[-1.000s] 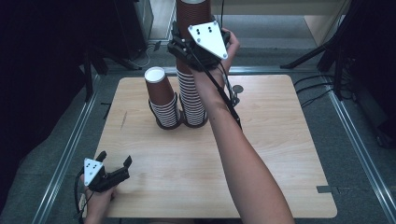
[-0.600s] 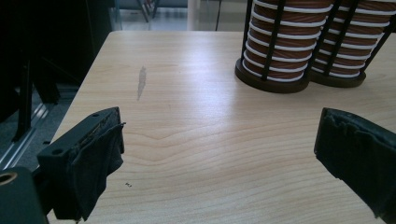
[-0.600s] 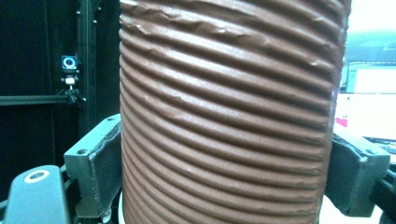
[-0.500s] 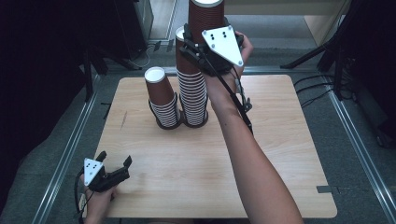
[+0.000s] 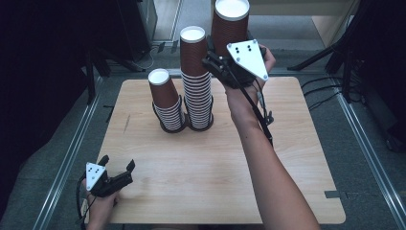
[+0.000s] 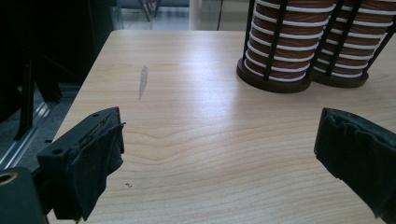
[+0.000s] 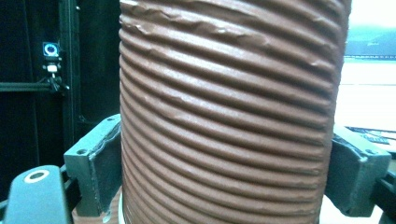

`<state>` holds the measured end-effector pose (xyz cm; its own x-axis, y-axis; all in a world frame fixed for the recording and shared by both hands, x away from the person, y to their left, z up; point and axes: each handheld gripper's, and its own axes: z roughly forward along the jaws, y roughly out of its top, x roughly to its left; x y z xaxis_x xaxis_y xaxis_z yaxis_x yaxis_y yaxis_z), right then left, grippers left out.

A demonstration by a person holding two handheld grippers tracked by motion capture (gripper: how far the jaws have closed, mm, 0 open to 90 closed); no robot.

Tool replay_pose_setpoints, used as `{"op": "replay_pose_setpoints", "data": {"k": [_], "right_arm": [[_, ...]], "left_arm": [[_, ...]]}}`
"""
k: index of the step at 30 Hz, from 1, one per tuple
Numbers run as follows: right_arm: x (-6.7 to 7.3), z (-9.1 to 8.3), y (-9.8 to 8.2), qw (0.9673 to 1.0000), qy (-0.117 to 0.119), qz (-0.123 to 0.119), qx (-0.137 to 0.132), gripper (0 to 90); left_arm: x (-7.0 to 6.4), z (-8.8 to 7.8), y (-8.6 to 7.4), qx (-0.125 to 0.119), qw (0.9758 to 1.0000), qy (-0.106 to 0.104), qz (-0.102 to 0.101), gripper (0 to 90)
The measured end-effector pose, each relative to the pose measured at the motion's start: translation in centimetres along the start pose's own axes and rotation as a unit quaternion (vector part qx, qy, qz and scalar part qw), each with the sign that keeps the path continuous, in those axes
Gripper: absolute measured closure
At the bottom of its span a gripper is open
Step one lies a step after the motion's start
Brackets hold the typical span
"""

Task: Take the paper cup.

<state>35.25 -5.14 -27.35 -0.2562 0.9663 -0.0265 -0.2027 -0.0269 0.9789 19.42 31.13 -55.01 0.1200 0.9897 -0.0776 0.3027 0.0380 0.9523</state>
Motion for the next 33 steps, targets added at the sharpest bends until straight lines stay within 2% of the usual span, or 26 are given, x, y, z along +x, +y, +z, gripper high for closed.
{"op": "replay_pose_setpoints", "data": {"k": [11,16,33], "right_arm": [[-1.4,-1.6,-1.4,0.9999,-0.005,-0.009,0.011,13.4],[-2.0,-2.2,-2.2,0.9998,-0.011,-0.004,0.016,13.4],[-3.3,-4.5,-4.2,0.9994,-0.016,-0.017,0.026,13.4]], "left_arm": [[0.0,0.0,0.0,0.000,1.0000,0.002,-0.001,1.9],[0.0,0.0,0.0,0.000,1.0000,0.002,0.002,1.9],[-0.1,0.0,-0.1,0.000,1.0000,0.004,0.002,1.9]]}}
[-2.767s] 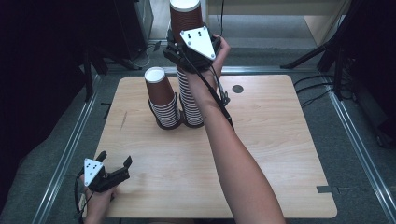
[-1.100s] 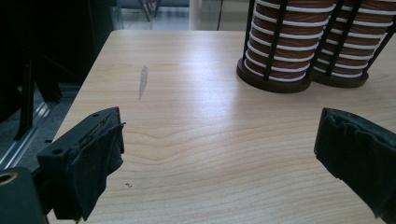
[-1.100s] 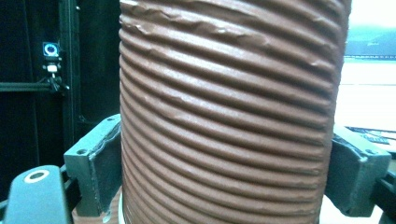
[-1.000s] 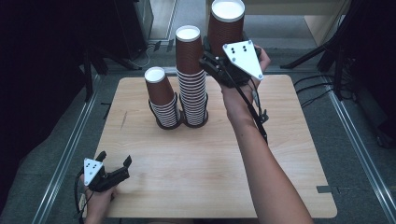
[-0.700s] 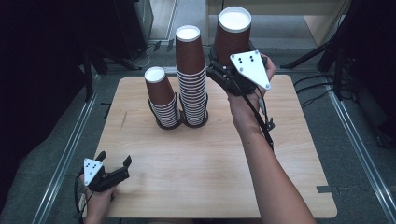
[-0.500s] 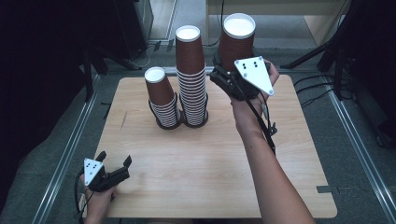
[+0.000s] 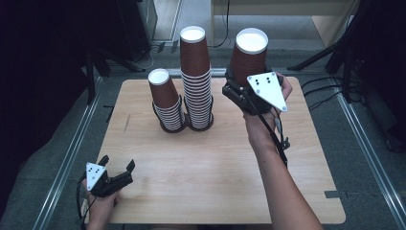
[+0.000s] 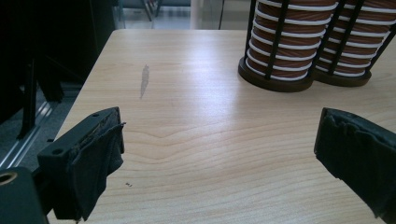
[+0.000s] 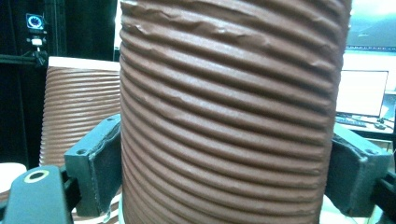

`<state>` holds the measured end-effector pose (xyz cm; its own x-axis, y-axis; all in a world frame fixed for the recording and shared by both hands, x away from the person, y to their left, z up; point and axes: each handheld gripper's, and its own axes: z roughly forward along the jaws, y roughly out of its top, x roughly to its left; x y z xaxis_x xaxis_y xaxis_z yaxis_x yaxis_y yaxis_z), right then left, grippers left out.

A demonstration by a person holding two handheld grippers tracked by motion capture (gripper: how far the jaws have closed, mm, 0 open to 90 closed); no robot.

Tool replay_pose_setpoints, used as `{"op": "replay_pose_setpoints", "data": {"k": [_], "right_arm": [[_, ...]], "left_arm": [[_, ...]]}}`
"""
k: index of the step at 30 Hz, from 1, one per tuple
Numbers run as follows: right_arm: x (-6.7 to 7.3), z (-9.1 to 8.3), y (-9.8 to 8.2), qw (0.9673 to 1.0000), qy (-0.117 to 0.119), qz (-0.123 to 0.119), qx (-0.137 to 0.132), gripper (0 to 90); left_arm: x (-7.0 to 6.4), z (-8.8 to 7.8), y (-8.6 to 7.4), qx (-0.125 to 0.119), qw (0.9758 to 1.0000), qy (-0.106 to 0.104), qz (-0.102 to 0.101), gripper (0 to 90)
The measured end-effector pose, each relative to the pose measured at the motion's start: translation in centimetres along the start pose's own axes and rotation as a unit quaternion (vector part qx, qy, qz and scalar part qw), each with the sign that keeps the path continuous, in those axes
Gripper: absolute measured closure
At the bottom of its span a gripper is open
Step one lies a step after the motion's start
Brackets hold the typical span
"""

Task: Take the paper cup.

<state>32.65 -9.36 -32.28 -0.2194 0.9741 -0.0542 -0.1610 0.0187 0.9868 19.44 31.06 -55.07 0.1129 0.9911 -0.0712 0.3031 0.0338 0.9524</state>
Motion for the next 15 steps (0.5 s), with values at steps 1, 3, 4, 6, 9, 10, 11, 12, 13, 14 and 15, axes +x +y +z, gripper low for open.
{"op": "replay_pose_setpoints", "data": {"k": [1,3,4,6,9,10,11,12,13,14,15], "right_arm": [[0.0,0.0,0.0,1.0000,0.000,0.000,0.000,13.4],[0.0,-0.4,-0.1,1.0000,0.002,-0.004,-0.001,13.3],[0.0,-0.5,-0.2,1.0000,0.005,-0.006,-0.001,13.3],[0.1,-0.7,-0.4,0.9999,0.009,-0.014,-0.003,13.3],[0.0,-0.9,-0.6,0.9998,0.009,-0.016,0.003,13.3],[-0.1,-1.0,-0.7,0.9998,0.007,-0.018,0.002,13.3],[-0.2,-1.1,-0.8,0.9999,0.007,-0.014,0.004,13.3],[-0.3,-1.4,-1.0,0.9999,0.005,-0.008,0.004,13.3],[-0.4,-1.5,-1.1,1.0000,0.003,-0.006,0.004,13.3],[-0.4,-1.7,-1.2,1.0000,0.004,-0.007,0.005,13.3],[-0.4,-1.8,-1.4,0.9999,0.006,-0.009,0.006,13.3]], "left_arm": [[0.0,0.0,0.0,0.000,1.0000,0.000,0.000,1.9],[0.0,0.0,0.0,0.000,1.0000,0.000,0.000,1.9],[0.0,0.0,0.0,0.001,1.0000,0.001,0.001,1.9],[0.0,0.0,0.0,0.000,1.0000,0.001,0.000,1.9],[0.0,0.0,0.0,0.000,1.0000,0.000,-0.001,1.9],[0.0,0.0,0.0,0.000,1.0000,0.001,-0.001,1.9],[0.0,0.0,0.0,0.000,1.0000,0.001,-0.001,1.9],[0.0,0.0,0.0,-0.001,1.0000,0.001,-0.001,1.9],[0.0,0.0,0.0,0.000,1.0000,0.001,-0.001,2.0],[0.0,0.0,0.0,0.000,1.0000,0.001,0.000,1.9],[0.0,0.0,0.0,0.000,1.0000,0.001,0.001,1.9]]}}
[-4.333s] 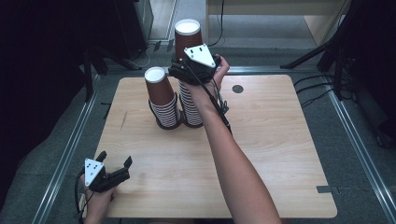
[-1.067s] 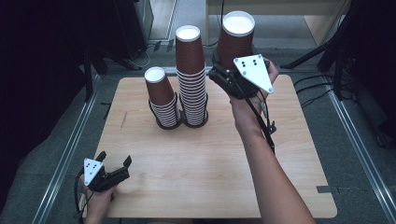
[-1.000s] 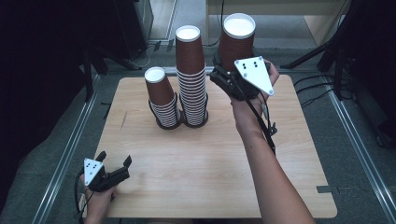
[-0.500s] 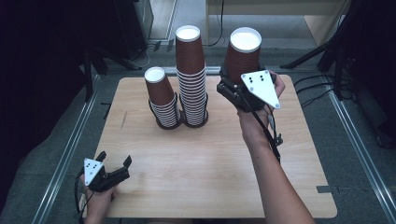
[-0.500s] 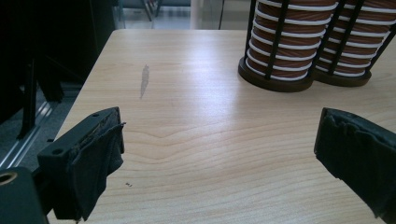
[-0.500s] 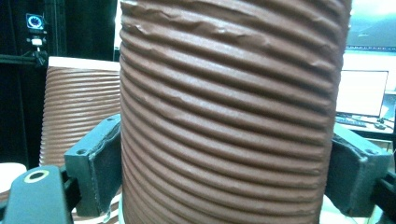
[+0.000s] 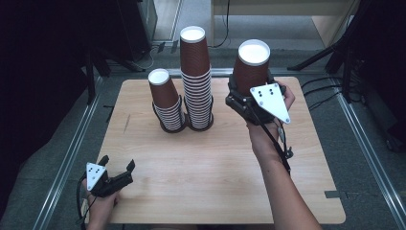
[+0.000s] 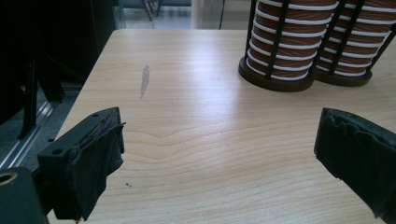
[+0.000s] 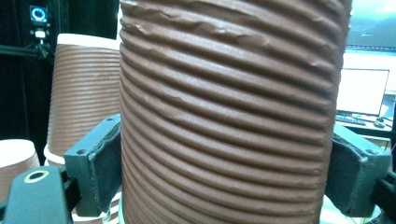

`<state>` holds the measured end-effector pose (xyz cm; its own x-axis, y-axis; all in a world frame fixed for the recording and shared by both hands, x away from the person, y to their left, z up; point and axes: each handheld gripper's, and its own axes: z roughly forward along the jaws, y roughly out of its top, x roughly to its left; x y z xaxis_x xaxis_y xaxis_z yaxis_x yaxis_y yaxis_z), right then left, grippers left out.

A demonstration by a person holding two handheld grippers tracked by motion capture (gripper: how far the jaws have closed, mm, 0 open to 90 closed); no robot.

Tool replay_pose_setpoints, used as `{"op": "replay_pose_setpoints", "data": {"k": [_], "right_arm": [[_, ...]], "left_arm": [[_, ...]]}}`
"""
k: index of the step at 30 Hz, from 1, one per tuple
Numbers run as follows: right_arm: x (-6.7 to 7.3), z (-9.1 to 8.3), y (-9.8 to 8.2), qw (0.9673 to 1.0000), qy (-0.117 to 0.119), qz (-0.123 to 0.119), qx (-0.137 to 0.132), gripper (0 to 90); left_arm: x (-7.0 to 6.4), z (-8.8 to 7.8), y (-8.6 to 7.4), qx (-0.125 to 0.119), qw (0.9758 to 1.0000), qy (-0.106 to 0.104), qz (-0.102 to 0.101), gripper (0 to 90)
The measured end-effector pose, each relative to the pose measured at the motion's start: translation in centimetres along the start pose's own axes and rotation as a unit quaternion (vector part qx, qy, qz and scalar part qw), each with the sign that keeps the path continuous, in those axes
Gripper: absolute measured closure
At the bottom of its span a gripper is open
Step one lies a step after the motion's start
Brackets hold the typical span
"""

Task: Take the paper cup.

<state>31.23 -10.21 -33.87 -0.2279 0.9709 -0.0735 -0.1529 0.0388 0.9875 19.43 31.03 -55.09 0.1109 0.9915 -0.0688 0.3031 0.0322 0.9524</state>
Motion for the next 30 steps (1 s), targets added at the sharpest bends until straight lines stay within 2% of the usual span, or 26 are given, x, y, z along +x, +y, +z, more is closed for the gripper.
{"op": "replay_pose_setpoints", "data": {"k": [13,22,26,30], "right_arm": [[-0.4,-1.7,-1.4,0.9999,0.009,-0.003,0.005,13.3],[-1.4,-3.0,-2.9,0.9999,0.006,0.000,0.014,13.3],[-2.2,-3.9,-4.1,0.9998,0.001,0.002,0.018,13.3],[-2.8,-4.5,-5.2,0.9996,-0.002,0.005,0.028,13.3]], "left_arm": [[-0.1,0.0,0.0,0.003,1.0000,0.004,0.002,1.9],[-0.1,0.1,0.1,0.002,1.0000,0.002,0.003,2.0],[0.1,0.3,0.3,0.010,0.9999,0.005,-0.011,1.9],[0.2,0.6,0.4,0.021,0.9996,0.009,-0.013,1.9]]}}
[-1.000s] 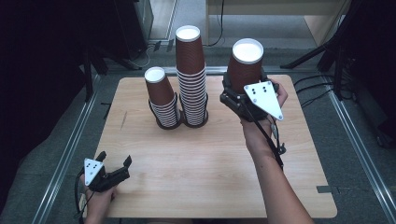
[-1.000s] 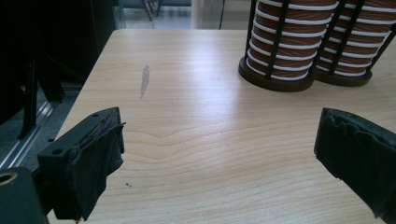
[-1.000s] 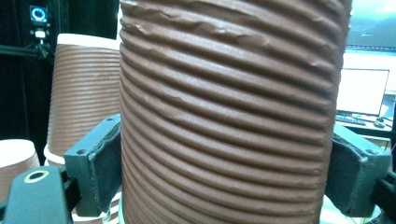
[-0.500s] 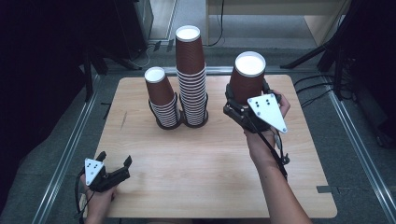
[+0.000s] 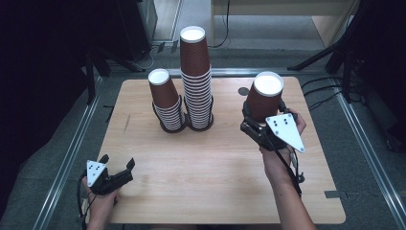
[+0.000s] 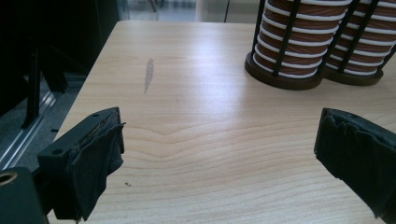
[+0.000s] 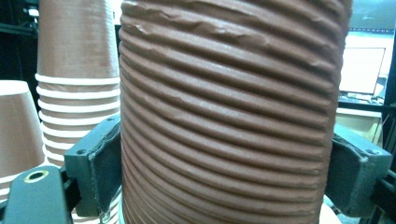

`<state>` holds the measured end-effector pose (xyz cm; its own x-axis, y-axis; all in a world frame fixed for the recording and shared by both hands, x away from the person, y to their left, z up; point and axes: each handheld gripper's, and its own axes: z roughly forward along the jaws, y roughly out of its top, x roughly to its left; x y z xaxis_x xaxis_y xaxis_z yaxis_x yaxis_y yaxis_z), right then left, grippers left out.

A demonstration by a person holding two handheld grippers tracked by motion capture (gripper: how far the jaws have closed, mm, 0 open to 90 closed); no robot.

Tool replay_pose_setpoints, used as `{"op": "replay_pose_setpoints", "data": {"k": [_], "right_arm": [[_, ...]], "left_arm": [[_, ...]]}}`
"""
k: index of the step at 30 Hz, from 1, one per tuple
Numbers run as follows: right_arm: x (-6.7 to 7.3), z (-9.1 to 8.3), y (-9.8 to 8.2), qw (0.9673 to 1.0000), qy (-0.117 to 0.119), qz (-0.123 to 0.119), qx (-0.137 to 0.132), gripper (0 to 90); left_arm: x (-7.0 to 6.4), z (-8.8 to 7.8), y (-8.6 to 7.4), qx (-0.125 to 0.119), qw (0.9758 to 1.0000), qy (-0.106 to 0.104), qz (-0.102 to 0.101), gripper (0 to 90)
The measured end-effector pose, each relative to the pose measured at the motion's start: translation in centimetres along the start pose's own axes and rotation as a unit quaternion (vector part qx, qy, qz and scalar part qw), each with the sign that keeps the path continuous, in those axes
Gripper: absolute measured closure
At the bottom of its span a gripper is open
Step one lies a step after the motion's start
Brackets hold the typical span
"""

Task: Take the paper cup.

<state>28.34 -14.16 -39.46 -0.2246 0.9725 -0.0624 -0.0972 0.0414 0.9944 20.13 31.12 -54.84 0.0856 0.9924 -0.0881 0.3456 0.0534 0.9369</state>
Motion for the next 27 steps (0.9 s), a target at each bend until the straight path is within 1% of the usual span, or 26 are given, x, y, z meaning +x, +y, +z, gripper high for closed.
{"op": "replay_pose_setpoints", "data": {"k": [1,2,6,7,8,10,11,12,13,15,16,17,18,19,20,21,23,24,25,26,27], "right_arm": [[0.0,0.0,0.0,1.0000,0.000,0.000,0.000,13.3],[-0.2,-0.3,-0.5,1.0000,-0.002,0.002,0.005,13.3],[-0.6,-0.8,-1.2,1.0000,-0.002,0.000,0.006,13.3],[-0.8,-1.1,-1.7,1.0000,0.000,-0.002,0.010,13.2],[-0.9,-1.3,-1.9,0.9999,0.001,-0.003,0.011,13.3],[-1.3,-1.7,-2.3,0.9999,0.002,-0.007,0.013,13.2],[-1.5,-1.9,-2.5,0.9999,0.001,-0.008,0.014,13.2],[-1.7,-2.1,-2.7,0.9999,0.001,-0.008,0.015,13.2],[-1.7,-2.1,-2.7,0.9999,0.001,-0.008,0.015,13.2],[-2.3,-2.6,-3.1,0.9998,0.000,-0.007,0.016,13.1],[-2.8,-2.9,-3.5,0.9997,-0.003,-0.008,0.021,13.2],[-3.1,-3.0,-3.8,0.9997,-0.004,-0.005,0.025,13.1],[-3.1,-3.0,-3.8,0.9997,-0.004,-0.005,0.025,13.1],[-3.3,-3.1,-4.0,0.9995,-0.006,-0.003,0.029,13.1],[-3.7,-3.3,-4.5,0.9993,-0.008,-0.004,0.036,13.1],[-3.7,-3.3,-4.5,0.9993,-0.008,-0.004,0.036,13.1],[-4.0,-3.6,-5.1,0.9991,-0.009,-0.005,0.042,13.1],[-4.0,-3.6,-5.1,0.9991,-0.009,-0.005,0.042,13.1],[-4.1,-3.7,-5.6,0.9988,-0.008,-0.012,0.046,12.9],[-4.1,-3.7,-5.6,0.9988,-0.008,-0.012,0.046,12.9],[-4.1,-3.7,-5.8,0.9986,-0.007,-0.017,0.049,12.9]], "left_arm": [[0.0,0.0,0.0,0.000,1.0000,0.000,0.000,1.9],[-0.1,0.1,0.1,0.004,1.0000,0.005,0.003,1.9],[-0.2,0.2,0.2,0.006,0.9999,0.011,0.004,1.9],[-0.4,0.3,0.3,0.002,1.0000,0.005,-0.006,1.9],[-0.4,0.3,0.3,0.002,1.0000,0.005,-0.006,1.9],[-0.8,0.5,0.5,0.002,1.0000,-0.001,-0.006,1.9],[-1.3,0.6,0.9,-0.003,0.9999,-0.011,-0.013,1.9],[-1.6,0.5,1.2,-0.005,0.9998,-0.015,-0.013,1.9],[-1.6,0.5,1.2,-0.005,0.9998,-0.015,-0.013,1.9],[-2.4,0.5,1.7,-0.011,0.9997,-0.021,-0.008,1.9],[-2.8,0.4,2.0,-0.015,0.9996,-0.024,-0.004,1.9],[-3.6,0.4,2.6,-0.019,0.9993,-0.031,-0.003,1.9],[-3.6,0.4,2.6,-0.019,0.9993,-0.031,-0.003,1.9],[-3.9,0.4,2.9,-0.021,0.9992,-0.033,-0.004,1.9],[-4.7,0.5,3.6,-0.027,0.9989,-0.040,-0.002,1.9],[-4.7,0.5,3.6,-0.027,0.9989,-0.040,-0.002,1.9],[-5.6,0.7,4.2,-0.034,0.9983,-0.047,-0.003,1.9],[-6.0,0.8,4.5,-0.037,0.9980,-0.051,-0.002,1.9],[-6.4,1.1,4.8,-0.038,0.9978,-0.055,-0.003,1.9],[-6.7,1.3,5.1,-0.038,0.9975,-0.060,-0.005,1.9],[-7.1,1.5,5.4,-0.039,0.9971,-0.064,-0.008,1.9]]}}
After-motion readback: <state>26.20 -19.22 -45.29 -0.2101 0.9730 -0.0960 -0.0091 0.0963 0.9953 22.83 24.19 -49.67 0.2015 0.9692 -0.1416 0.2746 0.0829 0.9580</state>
